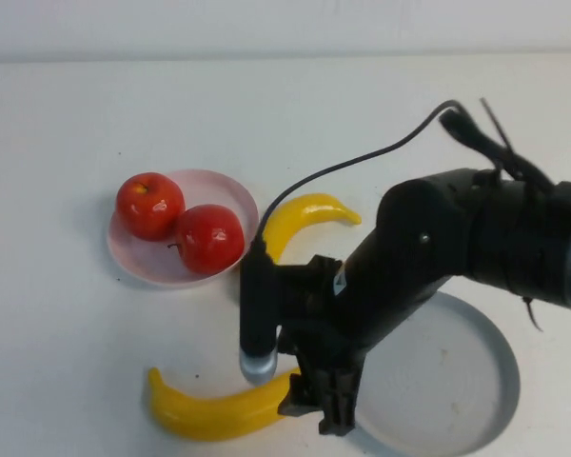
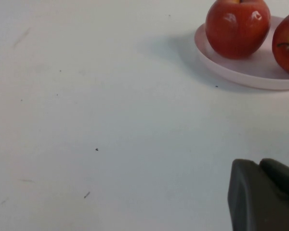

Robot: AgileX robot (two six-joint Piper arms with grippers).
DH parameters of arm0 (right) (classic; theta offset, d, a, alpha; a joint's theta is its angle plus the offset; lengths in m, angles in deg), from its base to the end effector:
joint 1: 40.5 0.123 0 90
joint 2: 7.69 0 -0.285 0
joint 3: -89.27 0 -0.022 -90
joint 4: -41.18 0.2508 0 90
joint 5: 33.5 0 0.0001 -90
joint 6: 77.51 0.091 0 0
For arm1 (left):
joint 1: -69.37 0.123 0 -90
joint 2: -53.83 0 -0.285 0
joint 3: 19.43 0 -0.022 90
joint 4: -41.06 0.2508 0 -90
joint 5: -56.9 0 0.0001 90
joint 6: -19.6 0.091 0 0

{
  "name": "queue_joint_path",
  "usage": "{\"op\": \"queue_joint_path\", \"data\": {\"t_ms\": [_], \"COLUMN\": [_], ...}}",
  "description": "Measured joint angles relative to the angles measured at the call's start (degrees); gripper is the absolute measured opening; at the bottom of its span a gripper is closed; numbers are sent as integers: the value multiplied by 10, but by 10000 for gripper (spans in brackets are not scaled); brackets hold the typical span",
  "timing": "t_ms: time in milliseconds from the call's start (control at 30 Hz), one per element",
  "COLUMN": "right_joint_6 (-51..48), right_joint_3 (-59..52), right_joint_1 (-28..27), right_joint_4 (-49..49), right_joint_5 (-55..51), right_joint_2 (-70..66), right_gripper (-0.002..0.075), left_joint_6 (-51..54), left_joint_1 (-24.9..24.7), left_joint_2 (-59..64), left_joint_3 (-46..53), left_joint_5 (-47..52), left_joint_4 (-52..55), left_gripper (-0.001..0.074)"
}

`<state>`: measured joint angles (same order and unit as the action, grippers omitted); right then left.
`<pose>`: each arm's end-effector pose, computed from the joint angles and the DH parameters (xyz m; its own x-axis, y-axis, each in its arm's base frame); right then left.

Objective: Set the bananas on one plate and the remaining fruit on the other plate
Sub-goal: Put another type of fruit in the right plate

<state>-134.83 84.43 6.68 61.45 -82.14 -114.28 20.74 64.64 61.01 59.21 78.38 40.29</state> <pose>0.2242 0.2767 0.2433 0.0765 -0.8972 -0.4349 -0.9957 -0.0458 -0.0807 0.0524 -0.0048 0.1717 -0.2957 0.0319 -0.9548 0.0893 0.9960 0.0056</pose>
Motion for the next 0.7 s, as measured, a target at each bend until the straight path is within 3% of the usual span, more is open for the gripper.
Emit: {"op": "queue_joint_path", "data": {"t_ms": [133,700], "right_joint_6": [-54,-102], "right_joint_3": [26,92], "right_joint_1": [16,26], "right_joint_4": [15,-3], "right_joint_5": [0,-22], "right_joint_2": [-41,-146], "right_gripper": [452,431], "left_joint_6": [0,0], "left_joint_1": [0,0], "left_joint_2": [0,0], "left_joint_3": [0,0], "left_joint_5": [0,0], "left_joint_4": [0,0], "left_gripper": [1,1]}}
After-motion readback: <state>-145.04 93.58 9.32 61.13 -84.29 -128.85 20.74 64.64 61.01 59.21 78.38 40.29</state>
